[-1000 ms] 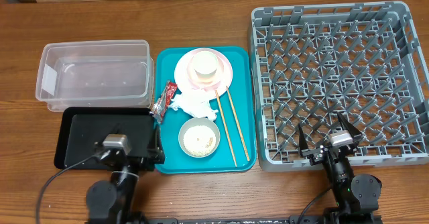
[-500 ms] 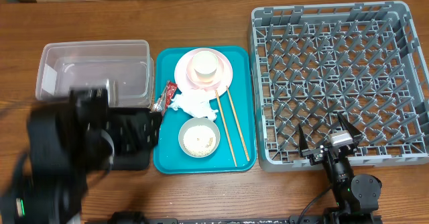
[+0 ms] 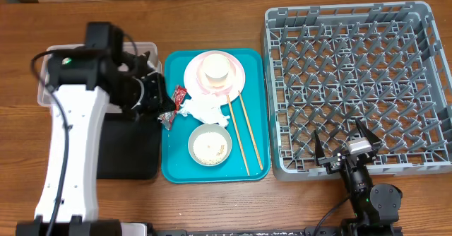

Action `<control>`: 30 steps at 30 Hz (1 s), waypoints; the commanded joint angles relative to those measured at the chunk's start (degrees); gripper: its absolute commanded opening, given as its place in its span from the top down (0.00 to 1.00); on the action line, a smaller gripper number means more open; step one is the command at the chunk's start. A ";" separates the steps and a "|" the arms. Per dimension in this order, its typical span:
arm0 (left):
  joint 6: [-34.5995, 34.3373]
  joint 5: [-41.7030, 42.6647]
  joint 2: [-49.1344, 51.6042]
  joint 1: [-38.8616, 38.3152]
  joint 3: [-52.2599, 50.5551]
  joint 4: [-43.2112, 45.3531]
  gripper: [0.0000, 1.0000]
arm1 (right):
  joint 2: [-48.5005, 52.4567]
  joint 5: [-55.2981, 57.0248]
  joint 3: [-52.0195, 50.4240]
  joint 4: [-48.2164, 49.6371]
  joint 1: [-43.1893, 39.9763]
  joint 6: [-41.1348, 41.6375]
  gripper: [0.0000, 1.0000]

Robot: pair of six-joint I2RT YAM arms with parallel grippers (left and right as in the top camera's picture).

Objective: Sort waste into correct bins and load items into the dishwasher
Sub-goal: 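Move the left gripper to the white tissue on the teal tray and grasp it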

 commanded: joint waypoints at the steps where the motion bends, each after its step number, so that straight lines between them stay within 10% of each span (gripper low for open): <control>1: -5.46 -10.05 0.96 -4.74 -0.33 0.24 0.96 | -0.52 -0.28 -0.59 0.20 -0.15 0.22 0.00; 6: -15.76 -20.68 1.16 -12.04 -4.00 4.61 0.95 | -0.52 -0.28 -0.59 0.20 -0.15 0.20 0.00; 13: -18.75 -21.90 1.16 -17.31 -10.78 14.19 0.53 | -0.52 -0.28 -0.59 0.20 -0.15 0.22 0.00; 30: -27.21 -23.43 1.16 -17.57 -25.90 35.45 0.34 | -0.52 -0.28 -0.59 0.20 -0.15 0.22 0.00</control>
